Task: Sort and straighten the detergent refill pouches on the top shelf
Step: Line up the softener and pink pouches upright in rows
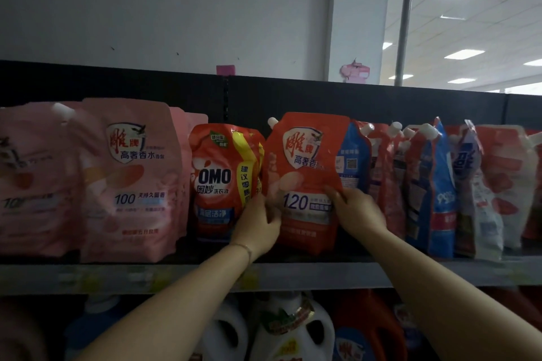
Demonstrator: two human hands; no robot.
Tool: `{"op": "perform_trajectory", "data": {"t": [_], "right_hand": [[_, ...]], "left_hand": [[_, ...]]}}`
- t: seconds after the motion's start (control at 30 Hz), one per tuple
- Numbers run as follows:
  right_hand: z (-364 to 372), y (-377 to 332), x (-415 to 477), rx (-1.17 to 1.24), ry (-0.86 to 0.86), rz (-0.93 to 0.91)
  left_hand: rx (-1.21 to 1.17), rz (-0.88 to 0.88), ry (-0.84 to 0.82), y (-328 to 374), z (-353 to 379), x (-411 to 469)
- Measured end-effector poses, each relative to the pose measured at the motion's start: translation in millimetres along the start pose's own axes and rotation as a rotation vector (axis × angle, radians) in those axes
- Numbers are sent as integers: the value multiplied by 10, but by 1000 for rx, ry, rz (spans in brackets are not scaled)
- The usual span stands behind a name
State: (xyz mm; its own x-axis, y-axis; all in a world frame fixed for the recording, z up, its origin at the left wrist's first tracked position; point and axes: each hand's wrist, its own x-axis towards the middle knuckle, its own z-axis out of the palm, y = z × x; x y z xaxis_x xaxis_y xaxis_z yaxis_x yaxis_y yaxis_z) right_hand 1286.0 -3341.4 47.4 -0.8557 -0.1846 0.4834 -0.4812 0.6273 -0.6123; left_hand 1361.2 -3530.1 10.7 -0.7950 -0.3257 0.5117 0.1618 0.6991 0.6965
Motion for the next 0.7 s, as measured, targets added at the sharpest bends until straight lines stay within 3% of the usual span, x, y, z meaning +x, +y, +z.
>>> {"op": "perform_trajectory", "data": {"t": [0.27,0.43,0.7], "right_hand": [[266,-87,-69,301,90,130],[550,79,-135,375,-39,-18],[536,94,18,228,-341,-82]], "left_hand": [[-133,-128,2,-110,143,77],[-216,-111,-66,-195,188,134],[-113,-104,187,-262,201,52]]}}
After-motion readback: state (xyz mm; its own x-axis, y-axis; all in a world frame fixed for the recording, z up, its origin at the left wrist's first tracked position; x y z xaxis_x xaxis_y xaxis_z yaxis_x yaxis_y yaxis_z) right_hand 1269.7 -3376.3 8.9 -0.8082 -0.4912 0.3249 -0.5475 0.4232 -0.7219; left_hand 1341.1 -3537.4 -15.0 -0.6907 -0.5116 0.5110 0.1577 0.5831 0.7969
